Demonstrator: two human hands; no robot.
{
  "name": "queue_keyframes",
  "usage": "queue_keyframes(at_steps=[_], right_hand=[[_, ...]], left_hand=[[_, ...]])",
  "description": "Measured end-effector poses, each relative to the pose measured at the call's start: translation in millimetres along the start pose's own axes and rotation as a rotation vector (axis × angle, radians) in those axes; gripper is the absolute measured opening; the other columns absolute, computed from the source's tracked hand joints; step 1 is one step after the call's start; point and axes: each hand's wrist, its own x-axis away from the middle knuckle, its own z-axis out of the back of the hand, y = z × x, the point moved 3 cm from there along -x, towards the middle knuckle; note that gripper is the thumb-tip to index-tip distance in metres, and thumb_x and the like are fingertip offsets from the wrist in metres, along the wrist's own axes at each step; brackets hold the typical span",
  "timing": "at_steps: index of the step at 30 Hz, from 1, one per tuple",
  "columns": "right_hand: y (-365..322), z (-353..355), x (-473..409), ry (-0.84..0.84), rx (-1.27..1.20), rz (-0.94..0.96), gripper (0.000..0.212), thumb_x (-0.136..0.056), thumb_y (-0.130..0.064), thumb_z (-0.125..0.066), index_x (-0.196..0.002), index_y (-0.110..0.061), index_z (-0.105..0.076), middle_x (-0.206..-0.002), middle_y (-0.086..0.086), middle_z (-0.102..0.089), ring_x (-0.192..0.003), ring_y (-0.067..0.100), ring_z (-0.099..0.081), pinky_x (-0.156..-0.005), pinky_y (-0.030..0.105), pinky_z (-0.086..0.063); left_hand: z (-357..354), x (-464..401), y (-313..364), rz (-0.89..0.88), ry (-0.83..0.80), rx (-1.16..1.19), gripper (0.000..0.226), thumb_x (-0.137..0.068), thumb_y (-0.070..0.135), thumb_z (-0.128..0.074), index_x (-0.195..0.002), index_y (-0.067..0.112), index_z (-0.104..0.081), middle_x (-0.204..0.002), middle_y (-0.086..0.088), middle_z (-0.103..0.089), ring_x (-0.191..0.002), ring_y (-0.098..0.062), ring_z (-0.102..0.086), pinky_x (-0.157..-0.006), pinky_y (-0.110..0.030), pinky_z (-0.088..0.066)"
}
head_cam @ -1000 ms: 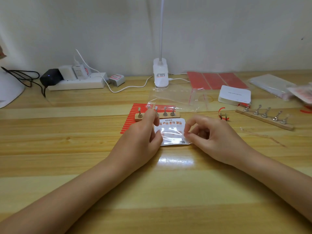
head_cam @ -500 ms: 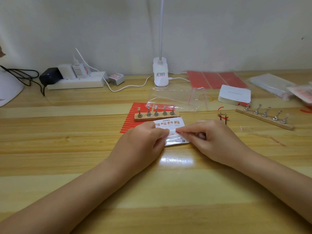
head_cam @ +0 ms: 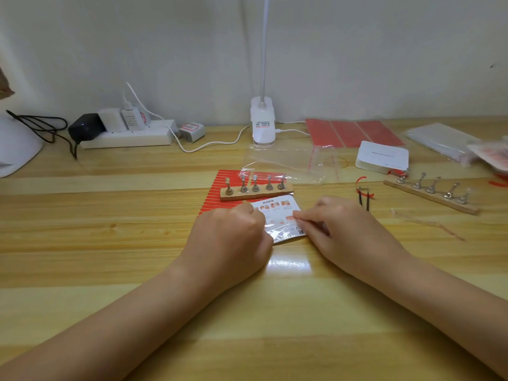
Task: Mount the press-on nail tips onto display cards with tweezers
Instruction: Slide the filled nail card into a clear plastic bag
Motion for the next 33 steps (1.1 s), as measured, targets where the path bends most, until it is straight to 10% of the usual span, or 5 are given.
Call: queue_keyframes(at_steps=[13,19,29,33], right_hand=[[-4.1,14.8,6.8,0.074,0.301,-0.014,0.021,-0.089,-0.031,-0.056,-0.097,-0.018,-0.071,-0.080,-0.002,-0.059,-0.072,0.022,-0.059,-0.055,0.028,-0.037],[-20.6,6.5,9.6,0.141,0.218,0.278,0.018,-0.075,-0.013,-0.061,-0.085,-0.011,-0.075,-0.090,0.002,-0.073,-0.078,0.025,-0.068,-0.064,0.034,-0.053],[-15.8,8.3,12.2,0.084,0.082,0.170,0.028,-0.074,-0.038,-0.069,-0.085,-0.013,-0.076,-0.089,0.000,-0.074,-0.081,0.021,-0.070,-0.061,0.035,-0.057],[-15.0,9.5,8.1,0.089,0.097,0.212,0.031,-0.077,-0.040,-0.068,-0.084,-0.010,-0.074,-0.077,0.003,-0.072,-0.069,0.025,-0.067,-0.053,0.035,-0.053]], left_hand=[[-4.4,12.1,-9.9,-0.002,-0.126,-0.117,0.040,-0.091,0.051,-0.026,-0.118,0.030,-0.046,-0.103,0.009,-0.039,-0.088,-0.013,-0.052,-0.046,-0.026,-0.020],[-5.8,11.1,-12.1,-0.016,-0.128,-0.049,0.038,-0.090,0.052,-0.028,-0.118,0.033,-0.046,-0.105,0.012,-0.039,-0.089,-0.011,-0.052,-0.055,-0.026,-0.028],[0.2,11.5,3.9,0.050,-0.136,-0.215,0.031,-0.094,0.052,-0.026,-0.091,0.028,-0.045,-0.085,0.004,-0.027,-0.073,-0.015,-0.030,-0.045,-0.028,-0.009],[4.7,8.9,16.1,-0.136,-0.103,-0.234,0.028,-0.072,0.035,-0.077,-0.067,0.010,-0.065,-0.063,-0.003,-0.045,-0.050,-0.021,-0.044,-0.050,-0.022,0.004]])
